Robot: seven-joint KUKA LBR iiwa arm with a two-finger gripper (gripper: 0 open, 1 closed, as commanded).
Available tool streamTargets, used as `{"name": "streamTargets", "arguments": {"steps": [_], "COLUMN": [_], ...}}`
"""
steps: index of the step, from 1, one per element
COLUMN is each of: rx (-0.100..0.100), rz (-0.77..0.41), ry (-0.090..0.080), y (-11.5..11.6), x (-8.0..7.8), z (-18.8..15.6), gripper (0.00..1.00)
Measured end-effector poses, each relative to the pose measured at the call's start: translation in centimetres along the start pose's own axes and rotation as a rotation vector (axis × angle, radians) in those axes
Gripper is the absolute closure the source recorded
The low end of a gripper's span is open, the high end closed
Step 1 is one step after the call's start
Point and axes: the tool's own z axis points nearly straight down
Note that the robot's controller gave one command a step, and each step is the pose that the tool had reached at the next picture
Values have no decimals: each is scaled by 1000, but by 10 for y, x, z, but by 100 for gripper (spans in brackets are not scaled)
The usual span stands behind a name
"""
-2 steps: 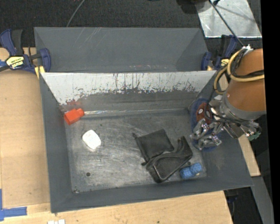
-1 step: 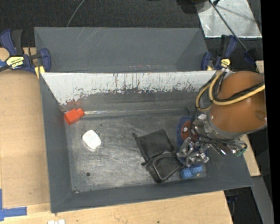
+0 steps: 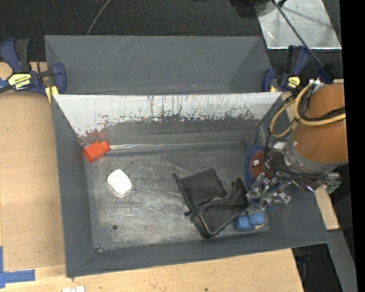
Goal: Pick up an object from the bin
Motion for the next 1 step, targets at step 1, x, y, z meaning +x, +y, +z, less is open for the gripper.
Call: {"name": "streamTargets", "arguments": {"steps": [1], "rx": [6], "rz": [-139], "ry": [-4], "y": [-56], "x": [-24], "z": [-71], "gripper": [100]}}
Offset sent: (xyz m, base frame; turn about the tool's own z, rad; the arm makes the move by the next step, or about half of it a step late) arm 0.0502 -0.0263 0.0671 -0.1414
